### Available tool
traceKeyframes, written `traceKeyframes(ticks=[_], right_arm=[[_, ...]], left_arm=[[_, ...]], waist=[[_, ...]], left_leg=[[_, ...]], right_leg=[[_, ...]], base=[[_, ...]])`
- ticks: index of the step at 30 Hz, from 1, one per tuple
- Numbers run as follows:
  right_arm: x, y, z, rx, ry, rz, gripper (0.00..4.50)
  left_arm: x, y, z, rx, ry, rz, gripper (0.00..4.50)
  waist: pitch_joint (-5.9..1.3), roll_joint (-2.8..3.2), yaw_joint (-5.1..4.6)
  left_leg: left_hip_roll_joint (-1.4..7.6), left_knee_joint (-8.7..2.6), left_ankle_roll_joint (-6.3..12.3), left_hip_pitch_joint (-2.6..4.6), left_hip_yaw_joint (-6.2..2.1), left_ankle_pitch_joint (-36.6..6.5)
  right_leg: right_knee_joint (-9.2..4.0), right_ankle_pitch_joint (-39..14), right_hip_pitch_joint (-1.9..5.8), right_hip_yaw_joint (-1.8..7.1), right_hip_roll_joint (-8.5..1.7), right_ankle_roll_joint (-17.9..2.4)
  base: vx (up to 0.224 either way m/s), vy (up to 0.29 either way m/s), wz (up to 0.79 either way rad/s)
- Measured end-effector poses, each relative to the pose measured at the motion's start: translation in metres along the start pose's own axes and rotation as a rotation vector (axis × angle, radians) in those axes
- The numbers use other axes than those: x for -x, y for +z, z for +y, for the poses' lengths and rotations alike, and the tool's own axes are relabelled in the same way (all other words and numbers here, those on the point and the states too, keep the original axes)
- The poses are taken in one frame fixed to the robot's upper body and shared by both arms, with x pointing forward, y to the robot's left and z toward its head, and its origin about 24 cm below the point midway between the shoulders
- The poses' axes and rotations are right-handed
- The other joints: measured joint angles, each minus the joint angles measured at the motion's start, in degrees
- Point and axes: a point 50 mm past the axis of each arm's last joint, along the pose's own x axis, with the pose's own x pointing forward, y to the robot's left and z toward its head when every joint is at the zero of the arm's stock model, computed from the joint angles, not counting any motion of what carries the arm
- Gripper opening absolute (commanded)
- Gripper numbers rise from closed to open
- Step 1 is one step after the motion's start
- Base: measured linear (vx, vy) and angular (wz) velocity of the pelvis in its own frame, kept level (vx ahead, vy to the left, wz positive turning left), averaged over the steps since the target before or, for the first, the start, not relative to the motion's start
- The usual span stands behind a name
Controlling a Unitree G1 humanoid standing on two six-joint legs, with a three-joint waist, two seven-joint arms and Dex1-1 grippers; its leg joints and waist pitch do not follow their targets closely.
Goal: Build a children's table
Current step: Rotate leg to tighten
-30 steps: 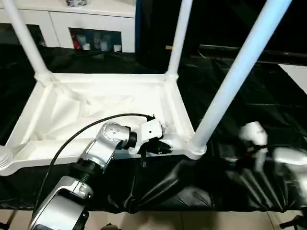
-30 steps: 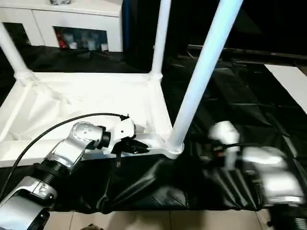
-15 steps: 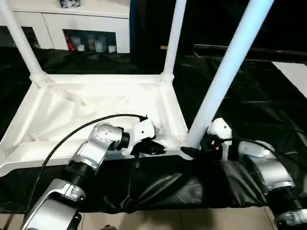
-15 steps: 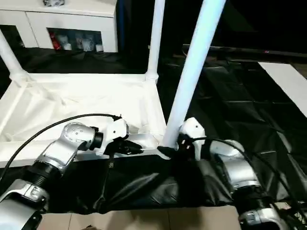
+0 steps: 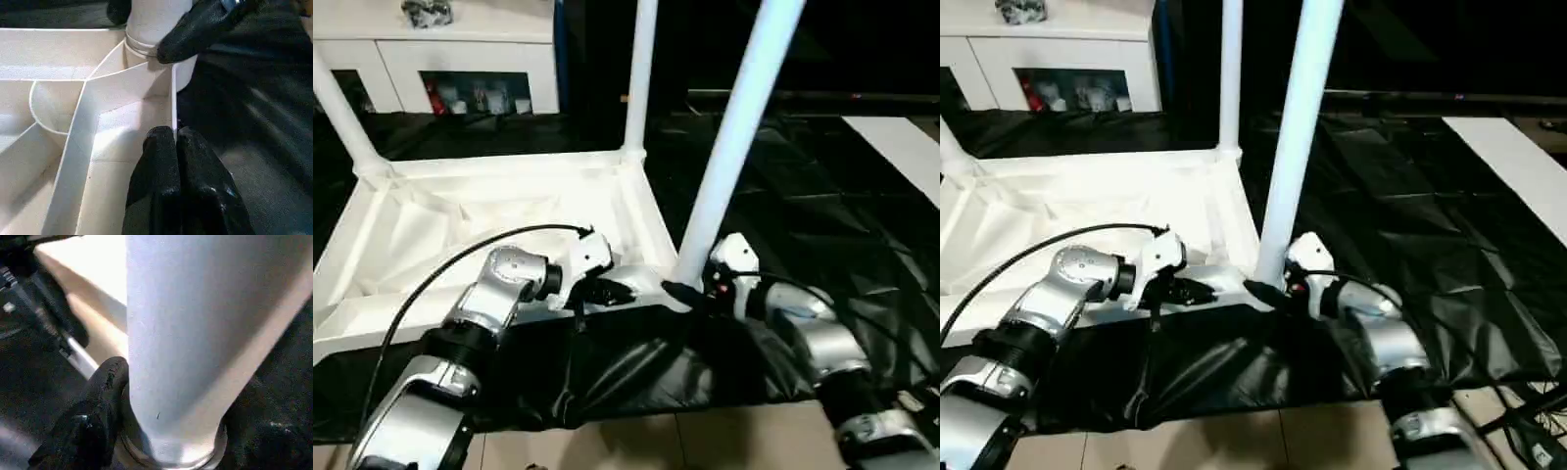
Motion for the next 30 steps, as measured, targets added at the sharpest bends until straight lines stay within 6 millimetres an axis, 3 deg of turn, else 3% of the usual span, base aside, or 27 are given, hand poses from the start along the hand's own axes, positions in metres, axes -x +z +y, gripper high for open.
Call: traceKeyframes(ticks=[9, 11, 14, 15, 20, 23, 27, 30], right_arm=[[-0.02, -0.001, 0.004, -0.147, -0.444, -0.074, 2.56], [-0.019, -0.001, 0.003, -0.149, -0.452, -0.078, 3.12], [-0.021, 0.001, 0.005, -0.157, -0.444, -0.104, 3.33], [-0.021, 0.002, 0.006, -0.158, -0.432, -0.11, 3.62], [-0.016, 0.007, 0.009, -0.116, -0.299, -0.117, 3.74], [-0.006, 0.017, 0.008, -0.077, -0.15, -0.137, 3.74], [0.031, 0.01, 0.003, -0.042, 0.077, -0.101, 3.74], [0.042, 0.011, -0.001, -0.021, 0.169, -0.072, 3.57]], left_arm=[[-0.029, 0.016, 0.001, 0.077, 0.167, -0.024, 0.0], [-0.031, 0.018, 0.0, 0.081, 0.174, -0.026, 0.0], [-0.03, 0.018, -0.002, 0.073, 0.183, -0.036, 0.0], [-0.029, 0.018, -0.003, 0.065, 0.179, -0.038, 0.0], [-0.016, 0.015, -0.004, 0.041, 0.131, -0.034, 0.0], [-0.012, 0.016, -0.008, 0.016, 0.05, -0.028, 0.0], [-0.014, 0.02, -0.018, -0.001, -0.052, -0.027, 0.0], [-0.015, 0.021, -0.021, 0.0, -0.095, -0.019, 0.0]], waist=[[0.13, -0.49, 0.1], [0.08, -0.6, 0.17], [0.06, -0.61, 0.27], [0.06, -0.61, 0.28], [0.09, -0.51, 0.42], [0.19, -0.35, 1.33], [0.24, -0.25, 3.08], [0.35, 0.01, 3.4]], left_leg=[[-0.1, -0.01, 0.0, -0.18, -0.02, 0.0], [-0.13, 0.0, 0.01, -0.23, 0.04, 0.0], [-0.14, -0.04, 0.02, -0.26, 0.12, 0.0], [-0.14, -0.08, 0.02, -0.26, 0.12, 0.0], [-0.08, -0.55, 0.0, -0.22, 0.11, 0.0], [-0.02, -0.72, 0.01, -0.26, 0.11, 0.0], [-0.1, -0.66, 0.4, -0.42, 0.26, 0.0], [-0.09, -0.52, 0.43, -0.44, 0.26, 0.0]], right_leg=[[-0.57, 0.0, -0.06, 0.03, -0.05, 0.0], [-0.63, 0.0, -0.05, 0.09, -0.06, 0.0], [-0.72, 0.1, -0.05, 0.12, -0.08, 0.0], [-0.72, 0.2, -0.07, 0.12, -0.08, 0.0], [-0.69, 0.5, -0.26, 0.01, -0.02, 0.0], [-0.73, 0.4, -0.33, -0.05, 0.03, 0.1], [-0.88, 0.3, -0.33, 0.06, -0.05, 0.0], [-0.79, 0.3, -0.33, 0.06, -0.07, 0.0]], base=[[0.0, 0.0, 0.0], [0.0, 0.0, 0.0], [0.0, 0.0, 0.0], [0.0, 0.0, 0.0], [0.0, 0.0, 0.0], [0.0, 0.0, 0.0], [0.0, 0.0, 0.0], [0.0, 0.0, 0.0]])
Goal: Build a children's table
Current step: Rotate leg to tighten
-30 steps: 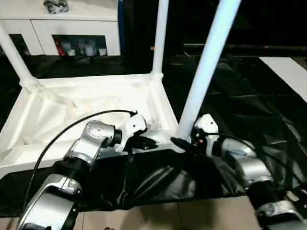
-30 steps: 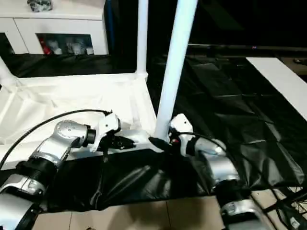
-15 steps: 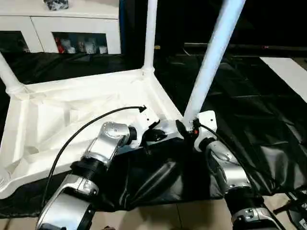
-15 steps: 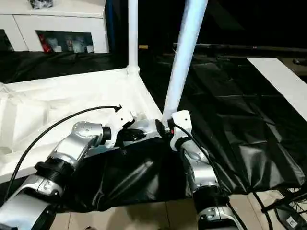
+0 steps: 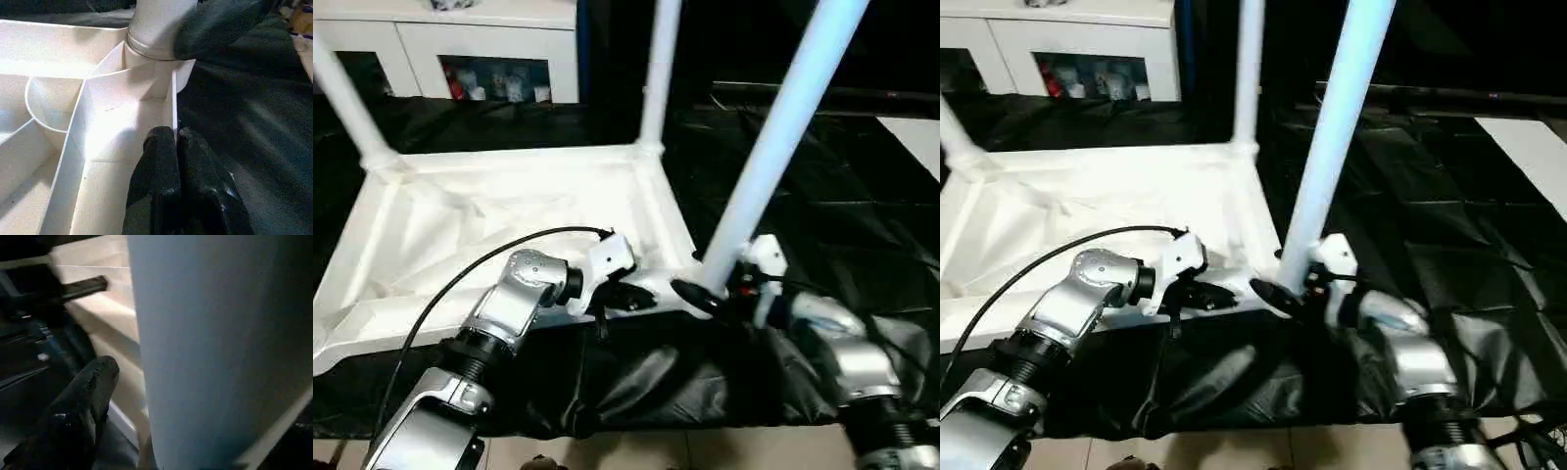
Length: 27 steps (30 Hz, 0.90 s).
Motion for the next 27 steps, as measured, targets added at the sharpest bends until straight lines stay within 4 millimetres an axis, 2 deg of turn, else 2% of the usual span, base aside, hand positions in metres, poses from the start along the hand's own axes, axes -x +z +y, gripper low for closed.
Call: traceKeyframes(ticks=[4, 5, 6, 8, 19, 22, 27], right_arm=[[0.007, 0.002, 0.002, 0.036, 0.167, 0.081, 3.37], [0.005, 0.003, 0.001, 0.033, 0.197, 0.089, 3.37], [0.002, 0.004, 0.001, 0.027, 0.232, 0.096, 3.11], [-0.002, 0.005, 0.0, 0.025, 0.27, 0.107, 2.99], [-0.006, 0.007, -0.008, 0.065, 0.324, 0.147, 2.12], [-0.009, 0.006, -0.008, 0.065, 0.291, 0.132, 2.03], [-0.014, -0.003, -0.014, 0.016, -0.014, 0.048, 1.96]], left_arm=[[0.008, -0.005, -0.003, -0.005, -0.077, 0.03, 0.0], [0.011, -0.006, -0.003, -0.01, -0.088, 0.038, 0.0], [0.015, -0.007, -0.001, -0.015, -0.094, 0.048, 0.0], [0.019, -0.009, 0.0, -0.014, -0.1, 0.057, 0.0], [0.021, -0.011, 0.002, 0.017, -0.098, 0.05, 0.0], [0.019, -0.011, 0.003, 0.03, -0.075, 0.044, 0.0], [0.003, -0.005, 0.008, 0.079, 0.074, 0.029, 0.0]], waist=[[0.01, 0.01, 0.01], [0.03, -0.05, -0.01], [0.03, -0.04, -0.12], [0.0, 0.07, -0.09], [0.02, -0.09, -0.05], [-0.01, -0.01, -0.05], [-0.09, -0.01, -0.29]], left_leg=[[0.05, 0.04, -0.31, 0.2, -0.02, -0.1], [0.06, 0.07, -0.33, 0.25, -0.02, -0.1], [0.07, 0.1, -0.37, 0.3, -0.04, -0.1], [0.07, 0.1, -0.39, 0.33, -0.05, -0.1], [0.08, 0.34, -0.43, 0.33, -0.04, -0.1], [0.09, 0.45, -0.43, 0.31, -0.04, -0.1], [0.05, 0.55, -0.44, 0.54, -0.05, -0.1]], right_leg=[[0.21, 0.0, 0.09, -0.03, 0.01, 0.0], [0.29, 0.0, 0.11, -0.03, 0.01, 0.0], [0.36, 0.0, 0.11, -0.03, 0.01, 0.0], [0.37, 0.1, 0.12, -0.03, 0.01, -0.1], [0.52, 0.2, 0.15, 0.01, 0.0, -0.2], [0.55, 0.2, 0.16, 0.03, 0.0, -0.2], [0.57, 0.2, 0.38, 0.08, -0.02, -0.1]], base=[[0.0, 0.0, 0.0], [0.0, 0.0, 0.0], [0.0, 0.0, 0.0], [0.0, 0.0, 0.0], [0.0, 0.0, 0.0], [0.0, 0.0, 0.0], [0.0, 0.0, 0.0]])
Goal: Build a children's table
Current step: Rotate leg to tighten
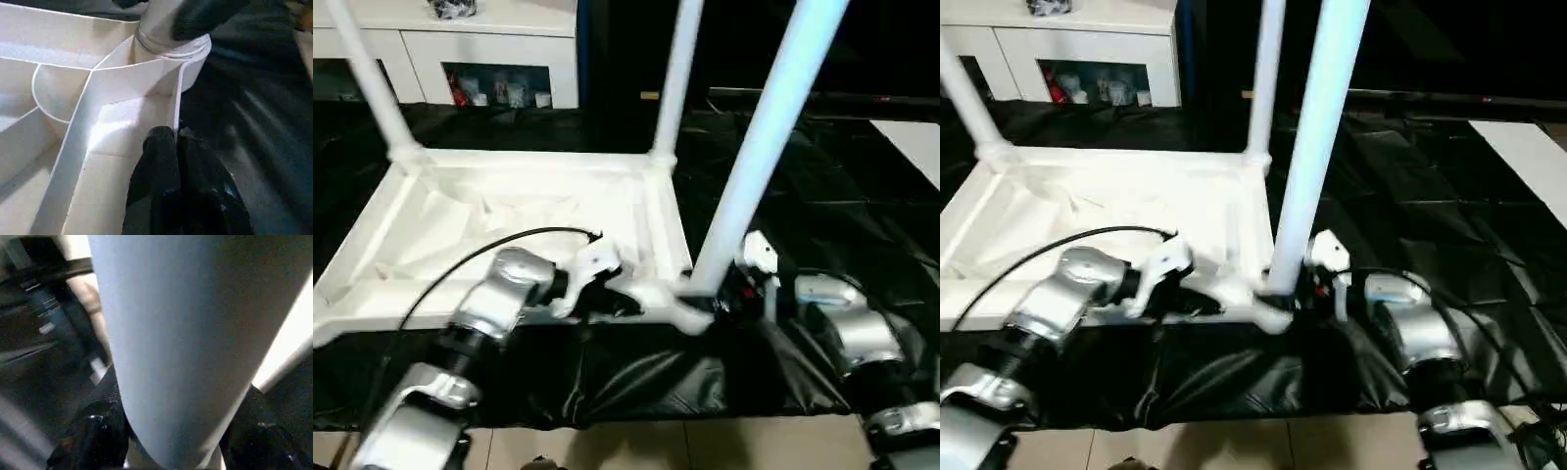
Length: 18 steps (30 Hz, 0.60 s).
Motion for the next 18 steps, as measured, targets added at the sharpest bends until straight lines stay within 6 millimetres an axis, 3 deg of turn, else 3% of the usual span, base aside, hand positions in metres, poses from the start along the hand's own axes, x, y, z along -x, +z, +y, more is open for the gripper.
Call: traceKeyframes(ticks=[3, 5, 9, 10, 11, 12, 18], right_arm=[[-0.004, -0.006, 0.001, -0.068, -0.177, -0.066, 1.95], [-0.009, -0.008, 0.002, -0.117, -0.305, -0.113, 1.94], [-0.029, -0.004, 0.004, -0.168, -0.491, -0.129, 1.94], [-0.03, -0.004, 0.004, -0.17, -0.503, -0.129, 1.94], [-0.031, -0.003, 0.004, -0.17, -0.507, -0.129, 2.5], [-0.032, -0.003, 0.004, -0.167, -0.507, -0.127, 2.64], [-0.034, -0.001, 0.006, -0.158, -0.458, -0.112, 3.13]], left_arm=[[-0.011, 0.005, -0.001, 0.043, 0.066, -0.018, 0.0], [-0.017, 0.007, -0.002, 0.062, 0.104, -0.025, 0.0], [-0.023, 0.009, -0.001, 0.063, 0.167, -0.018, 0.0], [-0.023, 0.009, -0.001, 0.063, 0.171, -0.017, 0.0], [-0.023, 0.009, -0.001, 0.062, 0.173, -0.017, 0.0], [-0.023, 0.009, -0.001, 0.06, 0.173, -0.016, 0.0], [-0.018, 0.008, 0.0, 0.023, 0.144, -0.014, 0.0]], waist=[[-0.05, -0.02, -0.08], [-0.14, 0.28, -0.06], [-0.33, 0.61, -1.34], [-0.33, 0.66, -1.51], [-0.35, 0.71, -1.59], [-0.37, 0.75, -1.7], [-0.37, 0.82, -2.25]], left_leg=[[0.01, -0.07, 0.0, 0.02, -0.06, 0.0], [-0.03, -0.06, -0.01, 0.02, -0.08, 0.0], [-0.05, -0.1, -0.01, 0.02, -0.17, 0.0], [-0.05, -0.12, -0.01, 0.0, -0.2, 0.0], [-0.05, -0.15, -0.01, -0.01, -0.21, 0.0], [-0.06, -0.15, -0.01, -0.04, -0.21, 0.0], [-0.09, -0.26, 0.0, -0.24, -0.2, 0.0]], right_leg=[[-0.08, -0.2, 0.06, -0.02, 0.03, 0.3], [-0.09, -0.2, 0.06, -0.01, 0.02, 0.3], [-0.2, -0.2, 0.06, -0.06, 0.02, 0.3], [-0.27, -0.2, 0.06, -0.08, 0.03, 0.3], [-0.33, -0.2, 0.06, -0.09, 0.03, 0.3], [-0.38, -0.2, 0.06, -0.09, 0.03, 0.3], [-0.66, 0.0, -0.04, -0.08, 0.03, 0.3]], base=[[0.0, 0.0, 0.0], [0.0, 0.0, 0.0], [0.0, 0.0, 0.0], [0.0, 0.0, 0.0], [0.0, 0.0, 0.0], [0.0, 0.0, 0.0], [0.0, 0.0, 0.0]])
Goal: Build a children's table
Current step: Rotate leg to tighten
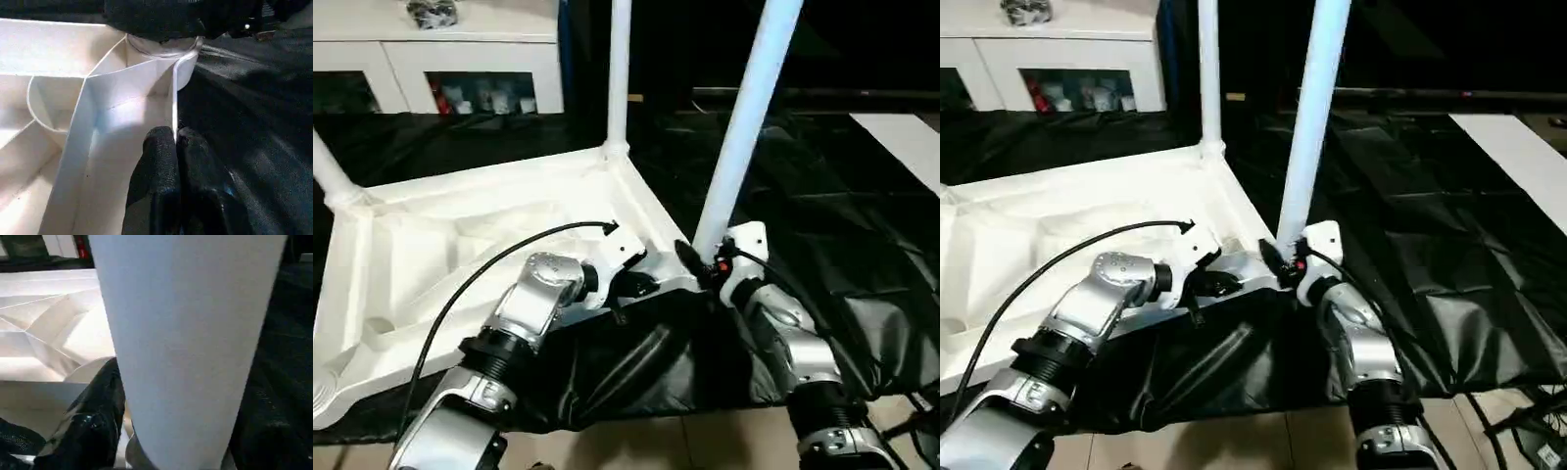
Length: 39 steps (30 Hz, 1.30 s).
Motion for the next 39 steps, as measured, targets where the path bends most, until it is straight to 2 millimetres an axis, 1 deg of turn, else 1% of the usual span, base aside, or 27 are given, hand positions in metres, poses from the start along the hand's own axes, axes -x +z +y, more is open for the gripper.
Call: traceKeyframes(ticks=[1, 4, 5, 6, 8, 10, 12, 14, 16, 19, 22, 23, 26, 28, 31, 32, 33, 35, 38, 39], right_arm=[[0.001, 0.0, -0.001, 0.009, 0.022, 0.008, 3.31], [0.005, 0.003, -0.005, 0.066, 0.13, 0.046, 3.31], [0.008, 0.004, -0.008, 0.087, 0.175, 0.061, 3.31], [0.014, 0.005, -0.011, 0.126, 0.257, 0.088, 3.31], [0.02, 0.006, -0.014, 0.148, 0.33, 0.108, 3.31], [0.027, 0.007, -0.015, 0.184, 0.45, 0.139, 3.31], [0.031, 0.007, -0.015, 0.191, 0.514, 0.158, 3.31], [0.034, 0.007, -0.015, 0.195, 0.565, 0.173, 2.99], [0.039, 0.008, -0.014, 0.21, 0.643, 0.199, 2.99], [0.043, 0.007, -0.013, 0.204, 0.736, 0.221, 2.6], [0.045, 0.009, -0.011, 0.211, 0.789, 0.224, 2.52], [0.045, 0.009, -0.011, 0.215, 0.795, 0.225, 2.3], [0.043, 0.01, -0.009, 0.24, 0.805, 0.215, 2.22], [0.043, 0.01, -0.009, 0.243, 0.806, 0.214, 2.09], [0.042, 0.011, -0.009, 0.247, 0.796, 0.208, 2.07], [0.04, 0.01, -0.009, 0.237, 0.756, 0.197, 2.03], [0.033, 0.007, -0.01, 0.205, 0.641, 0.172, 2.02], [0.027, 0.005, -0.012, 0.181, 0.515, 0.144, 2.0], [0.022, 0.004, -0.018, 0.148, 0.358, 0.113, 1.97], [0.017, 0.002, -0.018, 0.122, 0.269, 0.093, 1.97]], left_arm=[[0.001, 0.0, 0.0, -0.004, -0.01, -0.001, 0.0], [0.006, -0.001, 0.001, -0.014, -0.052, -0.009, 0.0], [0.008, -0.001, 0.001, -0.016, -0.07, -0.012, 0.0], [0.01, -0.002, 0.0, -0.022, -0.106, -0.016, 0.0], [0.014, -0.003, 0.0, -0.03, -0.134, -0.018, 0.0], [0.02, -0.006, 0.001, -0.027, -0.182, -0.012, 0.0], [0.023, -0.007, 0.0, -0.028, -0.21, -0.005, 0.0], [0.025, -0.009, 0.0, -0.032, -0.24, 0.004, 0.0], [0.029, -0.011, -0.001, -0.035, -0.287, 0.017, 0.0], [0.032, -0.014, -0.002, -0.043, -0.34, 0.03, 0.0], [0.034, -0.015, -0.003, -0.051, -0.368, 0.037, 0.0], [0.034, -0.015, -0.002, -0.048, -0.372, 0.038, 0.0], [0.035, -0.016, -0.001, -0.045, -0.373, 0.038, 0.0], [0.035, -0.016, -0.001, -0.044, -0.369, 0.037, 0.0], [0.034, -0.016, -0.001, -0.041, -0.359, 0.033, 0.0], [0.033, -0.016, 0.0, -0.032, -0.334, 0.026, 0.0], [0.029, -0.017, 0.004, -0.014, -0.263, 0.012, 0.0], [0.024, -0.014, 0.007, -0.005, -0.193, 0.0, 0.0], [0.011, -0.01, 0.005, 0.018, -0.129, -0.025, 0.0], [0.006, -0.009, 0.005, 0.042, -0.089, -0.042, 0.0]], waist=[[0.0, 0.0, -0.05], [0.0, 0.01, 0.06], [0.0, 0.01, 0.2], [0.01, 0.02, 0.44], [0.01, 0.03, 0.81], [0.07, 0.16, 1.11], [0.08, 0.17, 1.34], [0.1, 0.21, 1.48], [0.14, 0.3, 1.72], [0.18, 0.48, 2.5], [0.17, 0.52, 2.78], [0.17, 0.52, 2.8], [0.16, 0.53, 2.69], [0.15, 0.54, 2.68], [0.11, 0.65, 2.69], [0.11, 0.7, 2.62], [0.09, 0.73, 2.44], [0.09, 0.75, 2.35], [0.06, 0.84, 2.07], [0.0, 0.9, 1.85]], left_leg=[[0.01, 0.0, 0.0, -0.03, 0.0, 0.0], [0.04, -0.1, 0.0, -0.1, 0.01, 0.0], [0.05, -0.15, 0.01, -0.11, 0.01, 0.0], [0.06, -0.2, 0.02, -0.19, 0.02, 0.0], [0.09, -0.25, 0.09, -0.26, 0.03, 0.0], [0.09, -0.26, 0.35, -0.35, 0.05, 0.2], [0.1, -0.17, 0.36, -0.42, 0.05, 0.2], [0.1, -0.08, 0.36, -0.43, 0.06, 0.2], [0.1, -0.03, 0.26, -0.42, 0.07, 0.1], [0.16, 0.12, 0.06, -0.39, 0.11, 0.0], [0.18, 0.18, 0.06, -0.4, 0.15, 0.0], [0.18, 0.22, 0.06, -0.4, 0.15, 0.0], [0.18, 0.26, 0.06, -0.38, 0.15, 0.0], [0.17, 0.25, 0.06, -0.37, 0.14, 0.0], [0.18, 0.26, 0.05, -0.35, 0.13, 0.0], [0.17, 0.26, 0.05, -0.32, 0.13, 0.0], [0.17, 0.25, 0.04, -0.22, 0.13, 0.0], [0.15, 0.24, 0.03, -0.09, 0.12, 0.0], [0.1, 0.26, 0.03, -0.04, 0.12, 0.0], [0.09, 0.23, 0.03, 0.0, 0.11, 0.0]], right_leg=[[0.01, 0.0, -0.03, 0.0, 0.0, 0.0], [0.05, 0.2, -0.11, -0.06, 0.01, -0.3], [0.04, 0.2, -0.12, -0.08, 0.02, -0.2], [0.04, 0.1, -0.21, -0.1, 0.02, -0.1], [0.05, 0.0, -0.28, -0.13, 0.05, -0.1], [0.03, 0.0, -0.32, -0.14, 0.04, -0.1], [0.05, 0.0, -0.32, -0.14, 0.02, -0.1], [0.07, 0.0, -0.32, -0.12, 0.01, -0.2], [0.08, 0.1, -0.31, -0.12, 0.01, -0.3], [0.19, 0.1, -0.28, -0.12, 0.01, -0.3], [0.29, 0.1, -0.25, -0.1, -0.02, -0.3], [0.33, 0.1, -0.24, -0.1, -0.03, -0.3], [0.37, 0.1, -0.23, -0.08, -0.04, -0.3], [0.39, 0.1, -0.23, -0.08, -0.04, -0.3], [0.41, 0.1, -0.21, -0.08, -0.03, -0.3], [0.42, 0.1, -0.19, -0.07, -0.03, -0.3], [0.42, 0.2, -0.13, -0.07, -0.03, -0.3], [0.4, 0.2, -0.04, -0.07, -0.03, -0.3], [0.3, 0.0, 0.03, 0.0, -0.03, -0.1], [0.21, 0.0, 0.1, 0.0, -0.03, -0.1]], base=[[0.0, 0.0, 0.0], [0.0, 0.0, 0.0], [0.0, 0.0, 0.0], [0.0, 0.0, 0.0], [0.0, 0.0, 0.0], [0.0, 0.0, 0.0], [0.0, 0.0, 0.0], [0.0, 0.0, 0.0], [0.0, 0.0, 0.0], [0.0, 0.0, 0.0], [0.0, 0.0, 0.0], [0.0, 0.0, 0.0], [0.0, 0.0, 0.0], [0.0, 0.0, 0.0], [0.0, 0.0, 0.0], [0.0, 0.0, 0.0], [0.0, 0.0, 0.0], [0.0, 0.0, 0.0], [0.0, 0.0, 0.0], [0.0, 0.0, 0.0]])
